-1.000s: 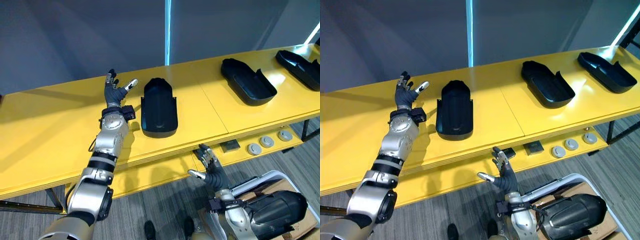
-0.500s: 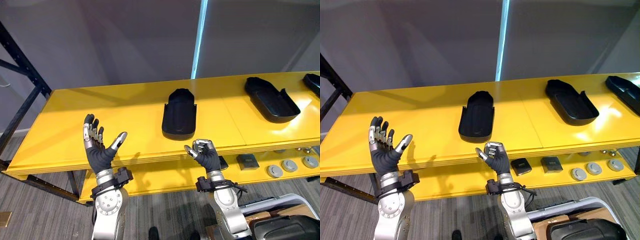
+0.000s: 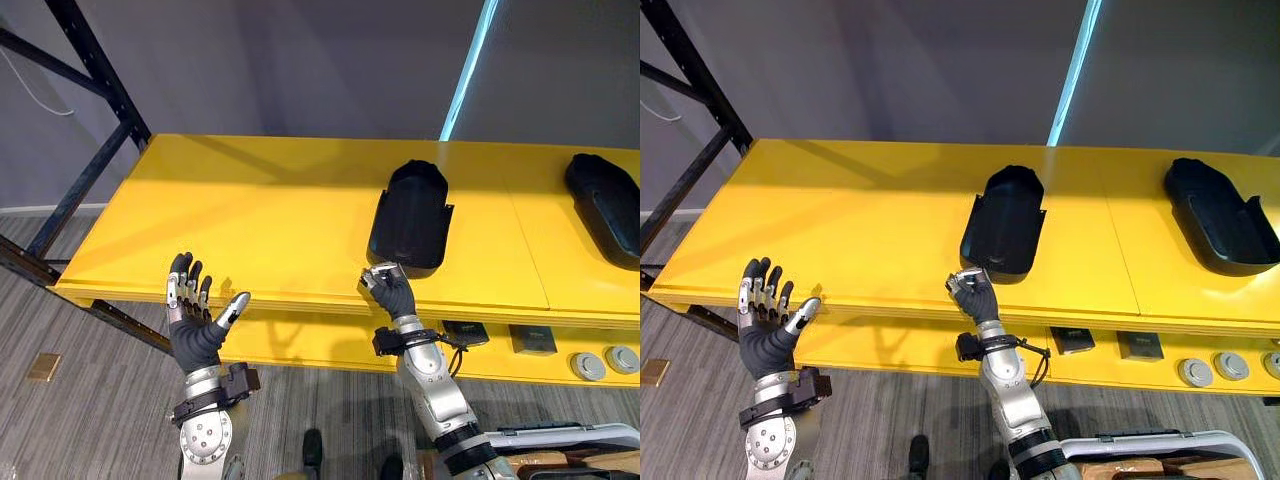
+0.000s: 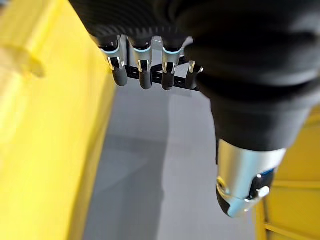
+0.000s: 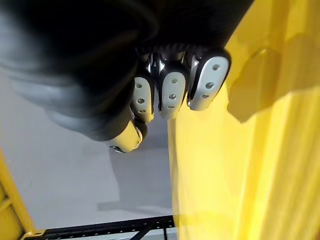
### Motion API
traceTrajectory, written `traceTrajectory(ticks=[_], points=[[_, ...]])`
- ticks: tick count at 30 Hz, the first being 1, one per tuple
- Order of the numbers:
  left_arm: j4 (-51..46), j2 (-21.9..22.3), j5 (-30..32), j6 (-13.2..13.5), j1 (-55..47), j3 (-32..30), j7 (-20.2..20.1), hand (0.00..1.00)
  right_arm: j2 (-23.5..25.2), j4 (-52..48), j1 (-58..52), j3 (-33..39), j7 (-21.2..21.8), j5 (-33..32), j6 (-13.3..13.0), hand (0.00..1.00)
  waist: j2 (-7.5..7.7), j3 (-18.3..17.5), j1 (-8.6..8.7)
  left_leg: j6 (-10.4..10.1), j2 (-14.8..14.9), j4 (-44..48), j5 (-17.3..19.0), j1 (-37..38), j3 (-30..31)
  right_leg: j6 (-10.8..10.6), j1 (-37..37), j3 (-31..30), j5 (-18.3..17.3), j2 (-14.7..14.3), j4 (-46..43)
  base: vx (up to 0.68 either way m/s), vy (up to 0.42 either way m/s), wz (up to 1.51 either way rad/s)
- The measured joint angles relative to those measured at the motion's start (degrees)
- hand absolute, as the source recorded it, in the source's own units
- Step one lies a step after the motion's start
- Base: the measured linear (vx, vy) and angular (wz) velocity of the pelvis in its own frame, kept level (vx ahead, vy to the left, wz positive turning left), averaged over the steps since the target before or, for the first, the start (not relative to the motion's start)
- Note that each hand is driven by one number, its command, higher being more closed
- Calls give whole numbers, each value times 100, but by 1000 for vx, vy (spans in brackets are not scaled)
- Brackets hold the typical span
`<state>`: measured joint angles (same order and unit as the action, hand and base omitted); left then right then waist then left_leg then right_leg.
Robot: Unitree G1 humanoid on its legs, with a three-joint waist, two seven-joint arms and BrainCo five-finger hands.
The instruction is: Walk over and take plastic housings, then place them on the shelf
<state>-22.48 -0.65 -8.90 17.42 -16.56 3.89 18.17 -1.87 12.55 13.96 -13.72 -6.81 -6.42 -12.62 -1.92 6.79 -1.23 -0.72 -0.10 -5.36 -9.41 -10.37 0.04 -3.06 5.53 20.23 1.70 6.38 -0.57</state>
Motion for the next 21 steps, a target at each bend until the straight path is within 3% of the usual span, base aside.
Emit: traceTrajectory(ticks=[21], points=[[109, -45, -233, 1, 75, 208, -7, 0, 127, 863, 1198, 820, -1120, 410, -189, 100, -2, 401, -55, 15, -21, 2, -88, -145, 152, 28, 118, 120, -25, 15, -74, -8, -9, 2]])
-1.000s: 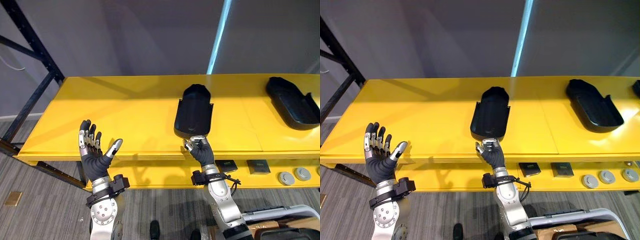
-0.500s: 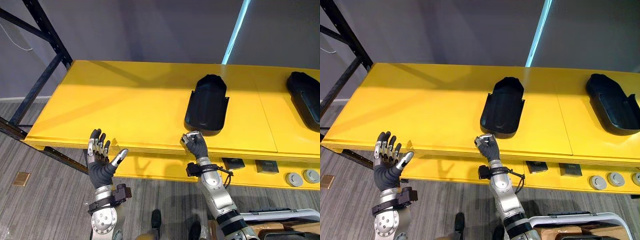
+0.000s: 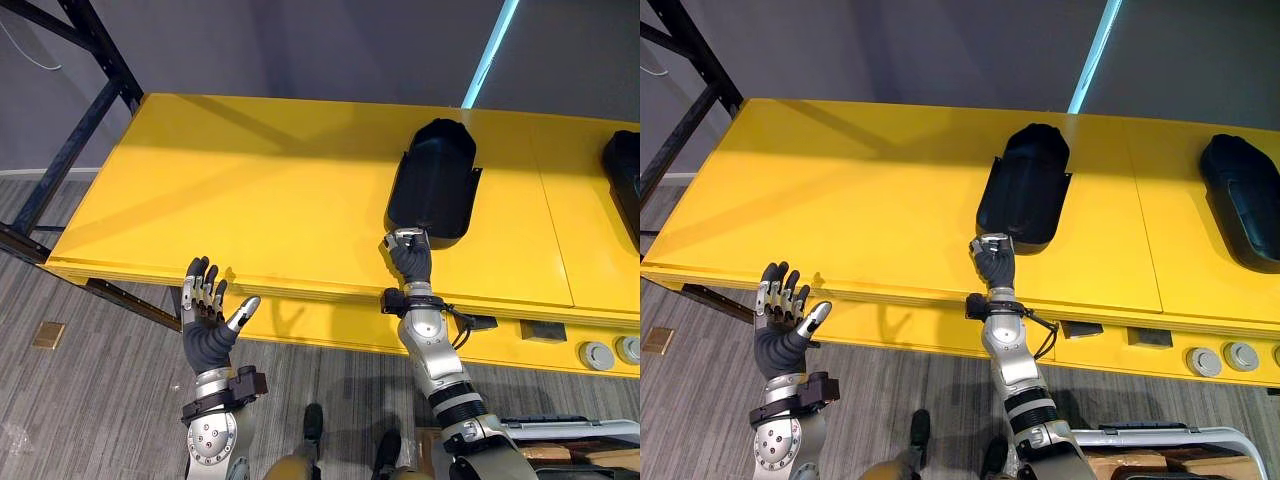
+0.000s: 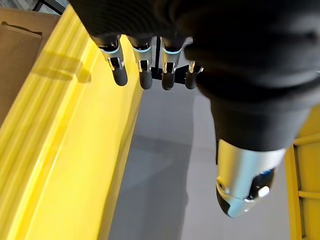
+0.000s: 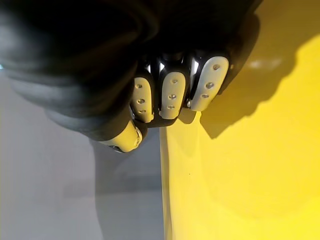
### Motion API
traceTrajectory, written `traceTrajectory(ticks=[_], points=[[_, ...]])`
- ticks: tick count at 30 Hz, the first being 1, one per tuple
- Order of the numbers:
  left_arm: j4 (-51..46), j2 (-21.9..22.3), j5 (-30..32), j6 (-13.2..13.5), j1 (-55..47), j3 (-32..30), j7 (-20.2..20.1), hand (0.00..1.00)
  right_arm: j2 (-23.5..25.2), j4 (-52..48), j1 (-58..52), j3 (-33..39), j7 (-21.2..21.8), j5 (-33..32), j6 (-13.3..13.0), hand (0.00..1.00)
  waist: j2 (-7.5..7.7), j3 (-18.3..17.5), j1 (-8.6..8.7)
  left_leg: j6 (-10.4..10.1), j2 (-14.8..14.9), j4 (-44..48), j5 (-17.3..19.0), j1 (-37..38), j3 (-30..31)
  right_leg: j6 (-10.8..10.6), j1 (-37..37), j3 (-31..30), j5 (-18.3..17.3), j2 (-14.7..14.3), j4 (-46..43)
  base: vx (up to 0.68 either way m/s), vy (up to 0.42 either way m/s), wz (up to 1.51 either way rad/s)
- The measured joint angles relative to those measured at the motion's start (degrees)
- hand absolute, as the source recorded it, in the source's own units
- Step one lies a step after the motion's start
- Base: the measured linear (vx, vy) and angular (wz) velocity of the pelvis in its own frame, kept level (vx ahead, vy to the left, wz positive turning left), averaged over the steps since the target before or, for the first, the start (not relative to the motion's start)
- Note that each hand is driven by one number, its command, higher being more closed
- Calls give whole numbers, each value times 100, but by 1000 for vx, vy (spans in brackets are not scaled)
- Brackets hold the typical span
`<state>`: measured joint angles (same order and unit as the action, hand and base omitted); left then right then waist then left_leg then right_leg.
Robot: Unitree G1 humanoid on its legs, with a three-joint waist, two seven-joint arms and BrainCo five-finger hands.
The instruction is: Walk over and take plastic housings, then place them on the shelf
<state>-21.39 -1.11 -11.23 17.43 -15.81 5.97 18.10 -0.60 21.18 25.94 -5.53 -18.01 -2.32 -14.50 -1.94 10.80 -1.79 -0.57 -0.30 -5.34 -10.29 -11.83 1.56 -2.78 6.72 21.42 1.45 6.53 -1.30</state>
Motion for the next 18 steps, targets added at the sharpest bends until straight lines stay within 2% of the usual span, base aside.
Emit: traceTrajectory(ticks=[11, 18], points=[[-1, 18, -2, 0, 34, -1, 0, 0, 84, -201, -41, 122, -41, 65, -34, 100, 6, 97, 8, 1, -9, 0, 1, -12, -32, -7, 18, -10, 3, 10, -8, 0, 0, 0], [-9, 106, 6, -3, 50, 2, -1, 0, 103, -1376, -1301, 94, 262, 67, -10, 100, 17, 114, 55, -26, -6, 1, 25, 153, -115, -27, -125, -61, 6, 10, 17, -1, -3, -4]])
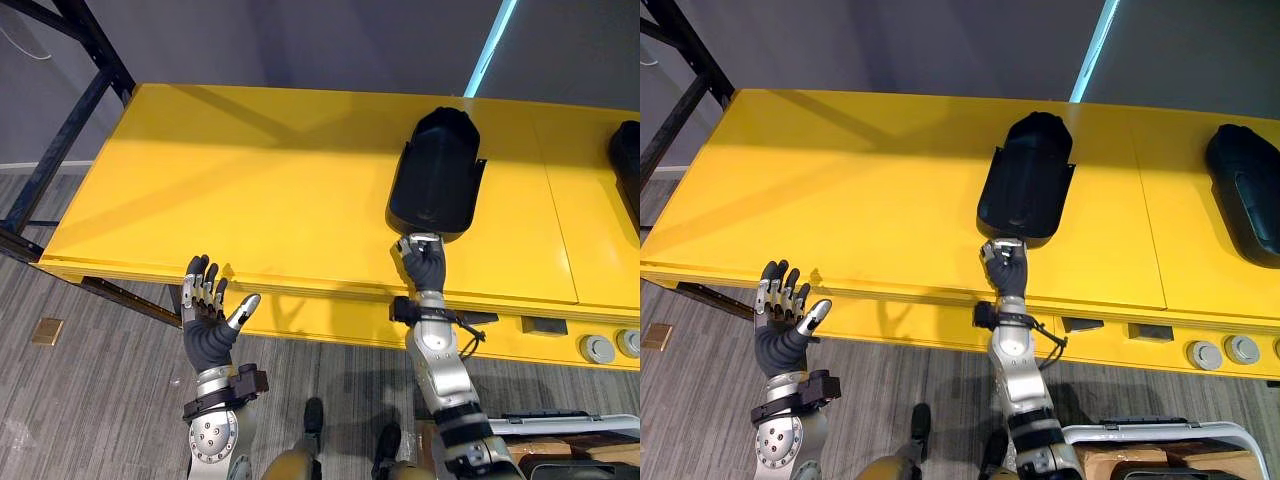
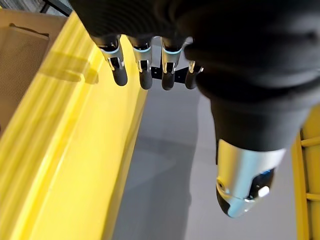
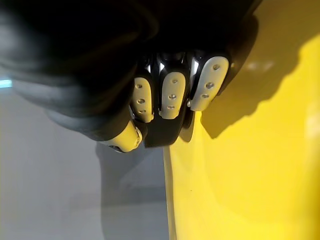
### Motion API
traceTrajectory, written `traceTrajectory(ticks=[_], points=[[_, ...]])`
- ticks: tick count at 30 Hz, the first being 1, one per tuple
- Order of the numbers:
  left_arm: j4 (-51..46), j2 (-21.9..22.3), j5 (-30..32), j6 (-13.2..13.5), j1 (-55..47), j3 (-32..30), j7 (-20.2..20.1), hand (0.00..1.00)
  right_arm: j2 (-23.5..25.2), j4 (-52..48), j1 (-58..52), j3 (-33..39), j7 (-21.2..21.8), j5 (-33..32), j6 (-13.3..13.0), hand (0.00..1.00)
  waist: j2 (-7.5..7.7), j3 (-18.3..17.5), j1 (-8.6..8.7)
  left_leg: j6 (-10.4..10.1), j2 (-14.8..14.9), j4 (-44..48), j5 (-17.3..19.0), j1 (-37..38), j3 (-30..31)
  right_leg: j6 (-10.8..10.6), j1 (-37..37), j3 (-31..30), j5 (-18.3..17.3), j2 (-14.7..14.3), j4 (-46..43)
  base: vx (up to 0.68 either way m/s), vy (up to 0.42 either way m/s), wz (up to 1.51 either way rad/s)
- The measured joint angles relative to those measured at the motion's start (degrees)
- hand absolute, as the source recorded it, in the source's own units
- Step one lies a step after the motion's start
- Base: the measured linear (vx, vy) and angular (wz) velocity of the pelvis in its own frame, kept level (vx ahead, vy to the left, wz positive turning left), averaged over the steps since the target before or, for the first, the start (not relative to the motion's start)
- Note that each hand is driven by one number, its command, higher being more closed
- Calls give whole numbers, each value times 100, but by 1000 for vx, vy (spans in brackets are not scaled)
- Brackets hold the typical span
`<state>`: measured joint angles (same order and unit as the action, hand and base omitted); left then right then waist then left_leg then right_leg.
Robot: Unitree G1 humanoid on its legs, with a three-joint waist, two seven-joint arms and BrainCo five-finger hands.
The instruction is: Walk over and take plastic housings, then place them on the shelf
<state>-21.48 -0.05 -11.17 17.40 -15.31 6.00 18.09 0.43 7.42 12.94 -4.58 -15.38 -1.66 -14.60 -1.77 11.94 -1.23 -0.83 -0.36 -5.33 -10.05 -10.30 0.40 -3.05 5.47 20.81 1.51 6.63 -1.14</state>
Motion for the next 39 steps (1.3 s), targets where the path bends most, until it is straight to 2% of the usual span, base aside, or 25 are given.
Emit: traceTrajectory(ticks=[3, 5, 6, 11, 15, 19, 21, 22, 23, 24, 25, 27, 28, 29, 30, 31, 33, 34, 35, 36, 37, 38, 39], points=[[-38, 2, 7, -3, 26, 8, -16, 0, -4, -600, -744, 18, 154, 9, 33, 100, 10, 1, 49, -69, 32, -1, 91, 149, -87, -8, -114, -98, -12, -17, 11, -9, -15, -17], [-55, -1, 14, -8, 38, 13, -40, 0, -15, -1004, -1096, 116, 278, 8, 41, 100, 35, -21, 86, -47, 58, -1, 152, 250, -200, -10, -181, -199, -9, -40, 63, -14, -19, -31], [-82, -8, 15, -9, 79, 11, -48, 0, -6, -1295, -1233, 217, 331, 8, 41, 0, 61, -45, 150, -57, 78, -1, 165, 287, -259, -9, -187, -270, -7, -56, 68, -14, -16, -30], [-137, -89, 23, -12, 386, 246, -106, 0, -7, -2135, -1777, 850, 484, -3, 38, 0, 288, -313, 349, -78, 169, 1, 231, 579, -621, 15, -305, -632, 10, -135, 88, 13, -15, -36], [-139, -92, 23, -12, 638, 354, -184, 0, 6, -2467, -2288, 1238, 578, -5, 38, 0, 308, -482, 584, -104, 232, 2, 278, 721, -862, 26, -331, -871, 17, -192, 84, 0, -11, -38], [-95, -100, 137, -9, 650, 354, -220, 0, 183, -2475, -2689, 1500, 587, -5, 38, 0, 300, -552, 618, -233, 405, 40, 515, 1070, -1649, 69, -308, -1645, 65, -371, 81, -51, -14, -104], [11, -104, 190, -1, 660, 332, -225, 0, 184, -2467, -2770, 1462, 582, -5, 37, 0, 311, -599, 680, -261, 557, 602, 858, 977, -2021, 102, -203, -2156, 126, -484, 54, -57, -37, -120], [64, -102, 225, -3, 646, 288, -235, 0, 149, -2425, -2744, 1456, 562, -12, 34, 0, 296, -610, 662, -233, 694, 1457, 1278, 677, -1944, 147, -56, -2450, 174, -567, -1, -71, -27, -119], [59, -67, 248, -2, 610, 259, -237, 0, 113, -2364, -2683, 1449, 550, -17, 33, 0, 265, -620, 617, -201, 779, 1890, 1480, 484, -1578, 143, -9, -2622, 177, -649, -47, -37, -19, -157], [59, -34, 246, -2, 547, 193, -228, 0, -24, -2199, -2557, 1372, 529, -18, 32, 0, 147, -643, 531, -304, 870, 2532, 1799, 188, -645, 146, 101, -2969, 234, -838, -62, 6, 27, -170], [66, -35, 247, -2, 532, 144, -228, 0, -212, -2063, -2470, 1274, 529, -21, 32, 0, -20, -631, 500, -532, 867, 2961, 2081, 52, 287, 134, 202, -3209, 255, -1024, -154, 34, 61, -154], [66, -33, 246, 4, 571, 80, -218, 0, -367, -1922, -2450, 1199, 544, -27, 40, 0, -195, -619, 499, -782, 749, 3207, 2420, 73, 1336, 56, 455, -3496, 138, -1224, -570, -1, 191, -103], [65, -23, 241, 9, 615, 47, -206, 0, -385, -1918, -2480, 1156, 543, -35, 42, 0, -197, -600, 508, -766, 626, 3169, 2552, 161, 1668, 20, 711, -3629, -48, -1265, -1095, -44, 232, -70], [66, -11, 240, 8, 651, 54, -199, 0, -375, -1943, -2541, 1124, 544, -35, 42, 0, -185, -590, 537, -746, 566, 3136, 2632, 216, 1727, 1, 831, -3674, -159, -1261, -1371, -89, 221, -38], [66, 30, 241, 9, 765, 127, -188, 0, -285, -2064, -2809, 1113, 583, -35, 43, 0, -160, -571, 561, -583, 450, 3078, 2799, 316, 1679, -91, 1002, -3757, -356, -1224, -1812, -121, 196, -26], [66, 51, 241, 15, 882, 178, -160, 0, -124, -2232, -3092, 1077, 632, -36, 89, 0, -70, -515, 546, -511, 286, 3120, 2842, 372, 1563, -169, 1063, -3910, -421, -1135, -1987, -136, 205, -37], [17, 56, 248, 37, 940, 191, -97, 0, 128, -2575, -3429, 982, 712, -43, 111, 0, -7, -482, 497, -365, 190, 3255, 2911, 349, 1205, -309, 1108, -4262, -256, -1108, -1800, -168, 271, -98], [-90, 59, 250, 41, 952, 192, -65, 0, 198, -2772, -3580, 886, 731, -41, 125, 0, 16, -482, 432, -194, 167, 3272, 2872, 291, 790, -400, 1066, -4582, -39, -1031, -1245, -189, 324, -167], [-127, 69, 250, 47, 985, 199, -60, 0, 191, -2799, -3552, 879, 736, -37, 144, 0, 28, -477, 421, -45, 181, 3099, 2774, 258, 429, -279, 1054, -4320, -32, -782, -746, -288, 370, -215], [-143, 81, 253, 63, 1081, 192, -59, 0, 197, -2754, -3441, 865, 730, -36, 153, 0, -1, -419, 329, 144, 323, 2865, 2599, 271, -91, -107, 1309, -3147, -8, -441, -850, -249, 283, -189], [-144, 77, 253, 77, 1103, 133, -54, 0, 195, -2654, -3362, 852, 730, -25, 153, 0, 32, -397, 282, 188, 377, 2775, 2537, 280, -367, -67, 1459, -2528, -14, -327, -1141, -269, 301, -247], [-100, 83, 257, 79, 1103, -110, -26, 0, 204, -2303, -3146, 758, 742, -2, 178, 0, 91, -357, 200, 199, 556, 2544, 2378, 408, -1014, 87, 1499, -1566, -162, -182, -1984, -135, 175, -219], [-64, 92, 250, 79, 1094, -238, -10, 0, 212, -2063, -3037, 763, 743, -1, 206, 0, 80, -346, 176, 190, 655, 2424, 2296, 516, -1292, 228, 1319, -1304, -410, -153, -2421, -106, 143, -201]])
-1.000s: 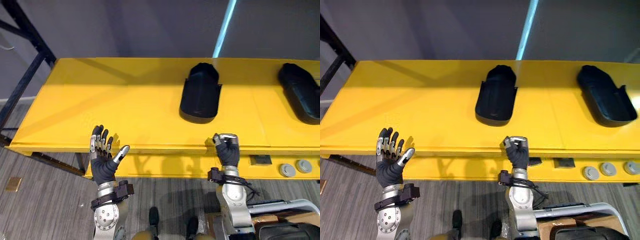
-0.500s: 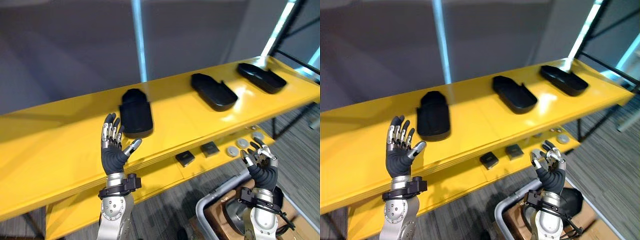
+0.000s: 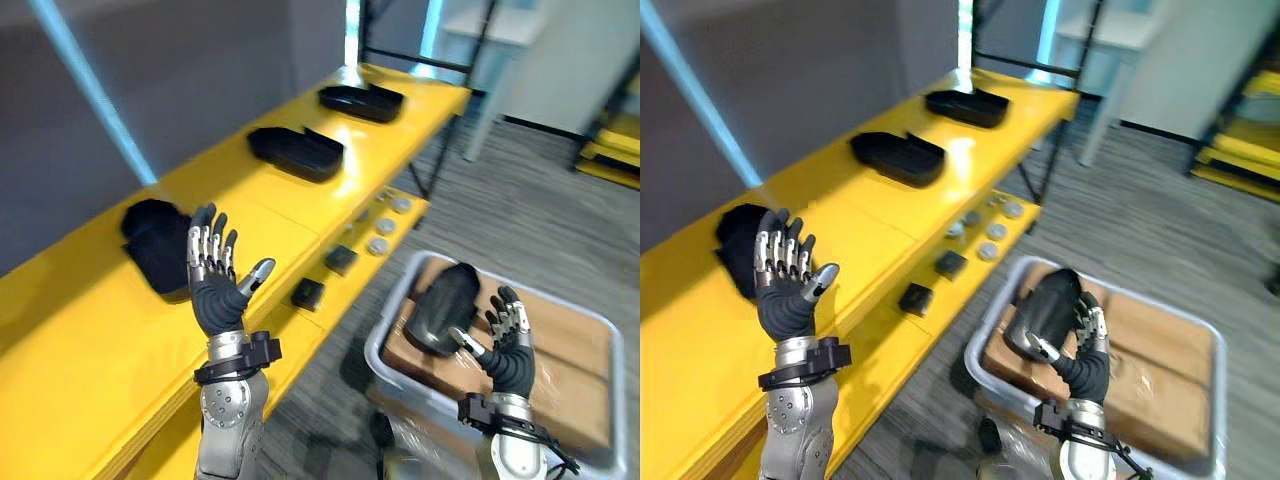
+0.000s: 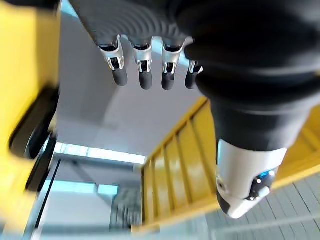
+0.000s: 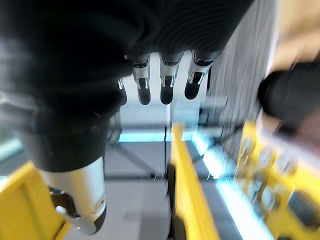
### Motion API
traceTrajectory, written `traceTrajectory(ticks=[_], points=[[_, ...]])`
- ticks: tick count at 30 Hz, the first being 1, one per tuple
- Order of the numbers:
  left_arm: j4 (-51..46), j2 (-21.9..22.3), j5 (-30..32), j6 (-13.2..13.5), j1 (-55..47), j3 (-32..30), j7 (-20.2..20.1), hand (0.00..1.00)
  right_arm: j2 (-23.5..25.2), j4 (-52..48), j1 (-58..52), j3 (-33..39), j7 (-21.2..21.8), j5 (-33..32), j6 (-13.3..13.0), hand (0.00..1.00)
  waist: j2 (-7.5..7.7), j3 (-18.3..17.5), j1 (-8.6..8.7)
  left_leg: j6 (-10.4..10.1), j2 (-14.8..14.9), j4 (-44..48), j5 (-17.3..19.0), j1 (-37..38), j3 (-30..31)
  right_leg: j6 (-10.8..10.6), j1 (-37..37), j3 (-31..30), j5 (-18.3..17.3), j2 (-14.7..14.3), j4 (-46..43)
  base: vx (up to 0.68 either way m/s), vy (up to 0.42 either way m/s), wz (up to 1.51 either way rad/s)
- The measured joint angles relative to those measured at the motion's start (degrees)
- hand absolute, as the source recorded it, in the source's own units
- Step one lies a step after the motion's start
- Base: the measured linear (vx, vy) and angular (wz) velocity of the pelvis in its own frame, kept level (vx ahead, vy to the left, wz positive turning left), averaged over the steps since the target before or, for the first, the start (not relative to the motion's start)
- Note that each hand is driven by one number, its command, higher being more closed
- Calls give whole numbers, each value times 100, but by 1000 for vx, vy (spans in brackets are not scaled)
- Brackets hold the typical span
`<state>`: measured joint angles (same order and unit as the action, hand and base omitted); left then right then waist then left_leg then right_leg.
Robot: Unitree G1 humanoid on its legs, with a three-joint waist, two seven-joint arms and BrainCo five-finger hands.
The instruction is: Walk over and take plastic housings, then place them on the shelf
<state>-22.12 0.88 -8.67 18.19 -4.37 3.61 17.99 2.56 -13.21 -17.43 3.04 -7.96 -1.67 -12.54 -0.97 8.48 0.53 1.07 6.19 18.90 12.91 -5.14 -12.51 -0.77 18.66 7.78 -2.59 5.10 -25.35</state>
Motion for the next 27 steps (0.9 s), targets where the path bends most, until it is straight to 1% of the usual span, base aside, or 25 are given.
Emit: traceTrajectory(ticks=[1, 2, 3, 4, 5, 6, 7, 8, 9, 10, 12, 14, 16, 17, 19, 20, 21, 23, 24, 25, 27], points=[[24, -1, 0, 3, 3, -71, 3, 0, 4, 153, 55, 20, 2, 2, 7, 0, 1, 0, 1, -13, 44, -79, -46, 39, -135, -15, -152, 88, -148, 33, -178, -106, 73, -140], [68, 0, 0, 5, 13, -192, -9, 0, 3, 461, 144, 60, 14, 27, 10, 0, 20, -5, 12, -48, 101, -232, -159, 17, -396, -66, -617, 105, -576, 112, -249, -100, 31, -104], [85, -2, -1, 4, 10, -232, -12, 0, 3, 562, 175, 73, 27, 29, 11, 0, 38, -9, 11, -51, 109, -299, -189, -8, -503, -105, -776, 103, -676, 148, -129, -159, -64, -108], [90, -11, -1, 2, 20, -280, -15, 0, 3, 722, 217, 83, 53, 28, 13, 0, 122, -27, 6, -139, 96, -333, -264, -214, -649, -176, -1091, 70, -766, 183, 638, -150, -155, -67], [94, -20, 0, -3, 35, -296, -32, 0, 0, 768, 224, 83, 83, 27, 30, 0, 177, -2, 8, -157, 44, -377, -317, -323, -709, -260, -1156, 63, -802, 184, 1093, -129, -144, -57], [109, -8, 0, -16, 23, -329, -41, 0, -9, 797, 223, 79, 98, 27, 53, 0, 177, 8, 0, -218, 19, -424, -390, -381, -757, -275, -1194, 45, -801, 168, 1336, -76, -152, -42], [179, 104, 3, -63, 15, -326, -47, 0, -47, 847, 212, 81, 129, 26, 118, 0, 96, 50, -3, -238, 67, -589, -550, -416, -742, -232, -1209, -29, -523, 25, 1703, -32, -101, -38], [193, 134, 4, -85, 15, -340, -48, 0, -61, 887, 222, 77, 135, 26, 136, 0, 96, 63, -2, -243, 116, -636, -595, -426, -770, -200, -1238, -82, -390, -50, 1881, -52, -155, -44], [210, 187, 68, -106, 32, -431, -48, 0, -73, 962, 265, 80, 142, 26, 143, 0, 92, 62, 5, -302, 234, -665, -652, -511, -786, -153, -1268, -131, -84, -201, 2226, -44, -119, -37], [331, 189, 173, -107, 109, -552, -40, 0, -86, 974, 315, 91, 139, 26, 144, 0, 99, 77, -3, -333, 326, -659, -673, -613, -806, -117, -1226, -200, 98, -302, 2409, -41, -111, -32], [719, 189, 317, -129, 205, -751, 19, 0, -156, 1041, 475, 89, 134, 33, 145, 0, 98, 132, -2, -401, 377, -675, -726, -672, -813, -103, -1175, -236, 178, -367, 2479, -20, -75, -11], [1186, 195, 323, -154, 213, -780, 65, 0, -222, 1161, 643, 97, 120, 41, 145, 0, 84, 195, -6, -396, 372, -719, -765, -652, -770, -104, -1202, -204, 179, -373, 2481, 4, -47, 11], [2096, 173, 333, -223, 286, -697, 57, 0, -303, 1572, 1067, 191, 5, 215, 171, 0, 57, 305, -12, -366, 285, -841, -881, -608, -556, -104, -1293, -46, 179, -326, 2485, 11, -17, 35], [2355, 145, 334, -257, 315, -661, 58, 0, -324, 1728, 1239, 225, -29, 235, 185, 0, 52, 344, -30, -350, 246, -919, -938, -582, -475, -104, -1304, -25, 179, -305, 2485, -13, 8, 34], [3217, 57, 496, -430, 365, -509, 53, 0, -429, 2309, 2005, 336, -250, 257, 255, 0, -3, 522, -114, -327, 142, -1149, -1105, -560, -311, -115, -1306, 94, 186, -230, 2498, -33, 19, 30], [3369, 41, 575, -470, 357, -449, 45, 0, -456, 2452, 2219, 380, -336, 259, 274, 0, -16, 585, -156, -313, 110, -1196, -1142, -560, -282, -121, -1304, 115, 192, -214, 2498, -45, 24, 34], [3575, 33, 640, -550, 328, -400, -5, 0, -524, 2716, 2658, 428, -539, 266, 324, 0, -50, 718, -216, -302, 74, -1263, -1201, -565, -209, -127, -1305, 184, 195, -186, 2497, -44, 23, 35], [3943, -21, 667, -587, 197, -335, -84, 0, -633, 3195, 3575, 647, -887, 276, 400, 0, -157, 969, -344, -282, 41, -1213, -1243, -668, -69, -133, -1275, 309, 203, -157, 2443, -66, 29, 32], [3992, -41, 664, -588, 187, -317, -95, 0, -661, 3249, 3689, 662, -934, 276, 414, 0, -174, 992, -371, -282, 40, -1192, -1243, -700, -50, -133, -1259, 327, 203, -155, 2429, -84, 32, 26], [4285, -140, 662, -595, 189, -235, -144, 0, -816, 3579, 4307, 823, -1143, 274, 488, 0, -251, 1157, -479, -282, 47, -1062, -1242, -820, 45, -133, -1191, 393, 202, -147, 2325, -79, 24, 18], [4570, -229, 662, -603, 178, -206, -201, 0, -978, 3988, 4975, 953, -1327, 272, 564, 0, -301, 1305, -587, -281, 65, -986, -1242, -911, 75, -133, -1082, 388, 201, -147, 2187, -91, 26, 10]])
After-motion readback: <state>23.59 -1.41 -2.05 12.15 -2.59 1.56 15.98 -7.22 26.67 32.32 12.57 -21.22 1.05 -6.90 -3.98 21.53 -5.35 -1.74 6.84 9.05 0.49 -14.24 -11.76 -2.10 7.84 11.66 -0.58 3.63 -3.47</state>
